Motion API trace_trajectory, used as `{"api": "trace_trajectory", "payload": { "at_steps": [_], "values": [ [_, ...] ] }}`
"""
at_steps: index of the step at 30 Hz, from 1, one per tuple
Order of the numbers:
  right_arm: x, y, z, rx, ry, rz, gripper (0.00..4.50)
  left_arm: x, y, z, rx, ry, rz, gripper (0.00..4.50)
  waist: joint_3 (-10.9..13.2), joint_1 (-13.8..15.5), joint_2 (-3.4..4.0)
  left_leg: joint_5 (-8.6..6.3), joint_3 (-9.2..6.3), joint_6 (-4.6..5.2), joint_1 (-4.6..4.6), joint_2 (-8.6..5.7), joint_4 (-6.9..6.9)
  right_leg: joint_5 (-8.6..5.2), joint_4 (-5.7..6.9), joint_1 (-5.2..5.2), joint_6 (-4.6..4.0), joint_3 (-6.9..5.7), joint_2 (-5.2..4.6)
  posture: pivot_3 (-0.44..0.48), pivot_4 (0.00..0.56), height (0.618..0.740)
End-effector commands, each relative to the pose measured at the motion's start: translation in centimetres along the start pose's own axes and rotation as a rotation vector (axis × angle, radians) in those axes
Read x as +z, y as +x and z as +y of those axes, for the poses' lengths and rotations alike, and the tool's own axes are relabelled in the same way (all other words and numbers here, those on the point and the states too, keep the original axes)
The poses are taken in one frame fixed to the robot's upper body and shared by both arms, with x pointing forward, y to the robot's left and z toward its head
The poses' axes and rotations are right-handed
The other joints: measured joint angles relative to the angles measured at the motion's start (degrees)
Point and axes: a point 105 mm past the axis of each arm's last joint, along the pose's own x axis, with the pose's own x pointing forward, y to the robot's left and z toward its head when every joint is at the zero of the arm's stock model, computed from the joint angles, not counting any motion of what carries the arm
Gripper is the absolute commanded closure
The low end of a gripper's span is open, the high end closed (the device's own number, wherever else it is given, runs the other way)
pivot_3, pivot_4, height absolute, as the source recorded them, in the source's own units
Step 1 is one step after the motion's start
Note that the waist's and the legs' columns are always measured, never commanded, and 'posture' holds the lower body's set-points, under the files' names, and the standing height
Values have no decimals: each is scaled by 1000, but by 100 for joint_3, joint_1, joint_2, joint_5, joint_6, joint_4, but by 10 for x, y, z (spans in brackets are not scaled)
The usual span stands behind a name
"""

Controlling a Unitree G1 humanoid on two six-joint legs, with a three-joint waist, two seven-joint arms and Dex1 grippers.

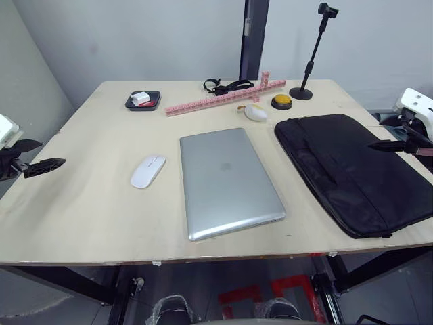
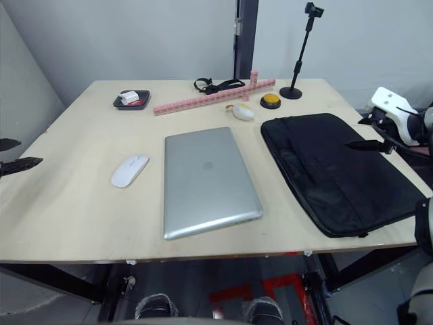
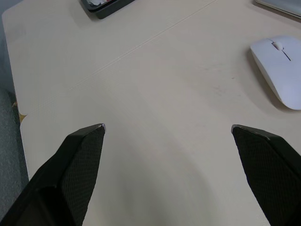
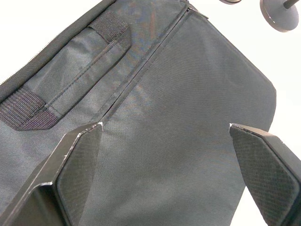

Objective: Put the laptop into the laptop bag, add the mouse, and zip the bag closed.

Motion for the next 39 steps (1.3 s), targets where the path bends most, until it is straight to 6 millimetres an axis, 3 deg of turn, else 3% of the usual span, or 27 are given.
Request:
{"api": "trace_trajectory", "payload": {
  "at_steps": [1,33,39],
  "values": [
    [7,-13,-7,-35,-17,-22,23,14,-1,3,13,39,-26,0,0,1,0,0,0,0,0,0,0,0,0,0,0,0,0,0,150,740],
    [0,-16,-12,-95,-23,-10,23,22,3,0,8,44,-37,0,0,60,0,-2,0,2,-2,0,7,0,4,0,-3,0,-1,0,150,740],
    [7,-3,-8,-78,-65,-45,23,20,1,-3,9,40,-41,0,0,44,0,-3,-1,1,-2,0,7,0,4,-1,-3,0,0,0,150,740]
  ]
}}
